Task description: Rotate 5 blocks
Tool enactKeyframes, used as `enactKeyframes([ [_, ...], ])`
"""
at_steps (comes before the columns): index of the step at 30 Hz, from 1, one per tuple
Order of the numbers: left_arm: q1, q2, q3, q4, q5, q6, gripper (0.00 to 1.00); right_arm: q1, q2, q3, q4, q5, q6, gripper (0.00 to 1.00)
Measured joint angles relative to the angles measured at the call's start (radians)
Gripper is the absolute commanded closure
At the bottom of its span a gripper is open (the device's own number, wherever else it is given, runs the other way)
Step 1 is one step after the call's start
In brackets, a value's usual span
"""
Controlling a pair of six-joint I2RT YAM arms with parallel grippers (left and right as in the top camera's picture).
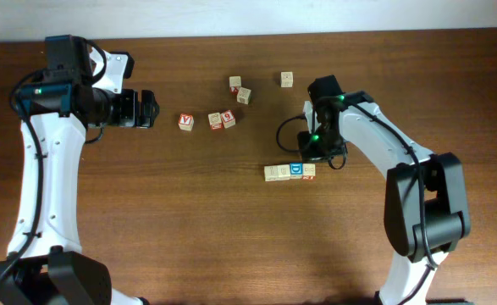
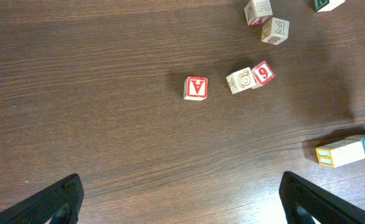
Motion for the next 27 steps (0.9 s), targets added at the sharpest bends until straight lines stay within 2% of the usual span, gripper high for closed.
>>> enactKeyframes([
  [1,0.000,0.000,0.000,0.000,0.000,0.000,0.01,0.000,0.002,0.019,-0.001,0.000,-0.001,0.88],
  [3,0.000,0.000,0.000,0.000,0.000,0.000,0.01,0.000,0.006,0.098,-0.012,-0.005,-0.003,0.75],
  [5,0.000,0.000,0.000,-0.001,0.000,0.000,0.01,0.001,0.007,0.176,-0.013,-0.019,0.002,0.66],
  [7,0.000,0.000,0.000,0.000,0.000,0.000,0.01,0.012,0.007,0.266,0.026,-0.029,0.018,0.48],
  [8,0.000,0.000,0.000,0.000,0.000,0.000,0.01,0.020,0.007,0.283,0.047,-0.030,0.027,0.46],
  [10,0.000,0.000,0.000,0.000,0.000,0.000,0.01,0.051,0.008,0.319,0.097,-0.029,0.049,0.44],
  [18,0.000,0.000,0.000,0.001,0.000,0.000,0.01,0.185,0.103,0.580,0.116,-0.018,0.082,0.42],
  [24,0.000,0.000,0.000,0.000,0.000,0.000,0.01,0.265,0.303,0.590,0.240,-0.012,0.080,0.41],
  [27,0.000,0.000,0.000,0.000,0.000,0.000,0.01,0.285,0.341,0.590,0.254,-0.011,0.080,0.41],
])
